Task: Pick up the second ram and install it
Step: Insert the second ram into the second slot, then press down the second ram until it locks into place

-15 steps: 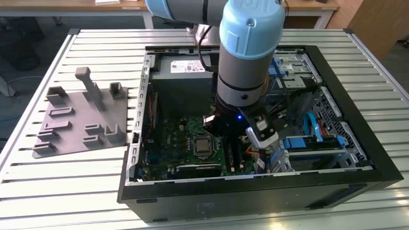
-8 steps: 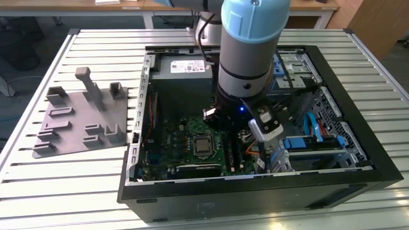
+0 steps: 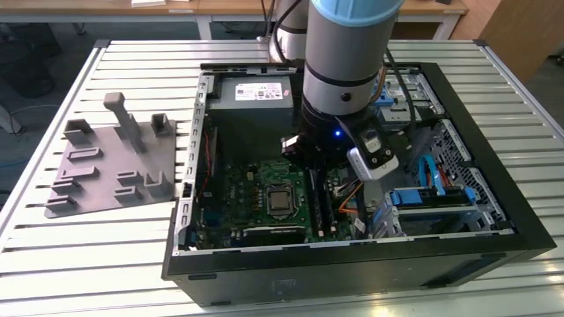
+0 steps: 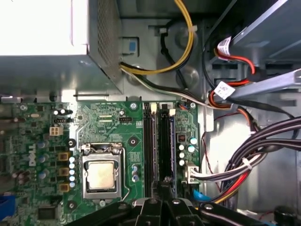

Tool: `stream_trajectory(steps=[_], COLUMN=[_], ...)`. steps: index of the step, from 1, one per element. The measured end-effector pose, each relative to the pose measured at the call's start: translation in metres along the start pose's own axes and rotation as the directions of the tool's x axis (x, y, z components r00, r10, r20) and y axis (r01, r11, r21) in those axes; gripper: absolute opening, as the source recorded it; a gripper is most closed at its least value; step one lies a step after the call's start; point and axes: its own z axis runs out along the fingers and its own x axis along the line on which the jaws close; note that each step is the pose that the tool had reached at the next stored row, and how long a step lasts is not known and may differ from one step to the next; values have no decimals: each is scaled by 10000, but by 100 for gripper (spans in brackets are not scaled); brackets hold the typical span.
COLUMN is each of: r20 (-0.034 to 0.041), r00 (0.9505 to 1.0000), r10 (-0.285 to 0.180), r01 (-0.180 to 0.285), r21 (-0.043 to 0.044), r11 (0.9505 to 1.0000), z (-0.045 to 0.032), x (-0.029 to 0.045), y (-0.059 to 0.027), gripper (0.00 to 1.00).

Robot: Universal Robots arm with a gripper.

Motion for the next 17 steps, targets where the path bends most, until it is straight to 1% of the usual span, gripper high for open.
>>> stream_trajectory(steps=[14, 17], r20=[0, -1], r00=[10000, 10000], r10=[0, 1], r01=[0, -1], r21=[0, 3], r11=[10000, 10000], z=[-7, 9], x=[0, 1], y=[0, 8], gripper=[10, 10])
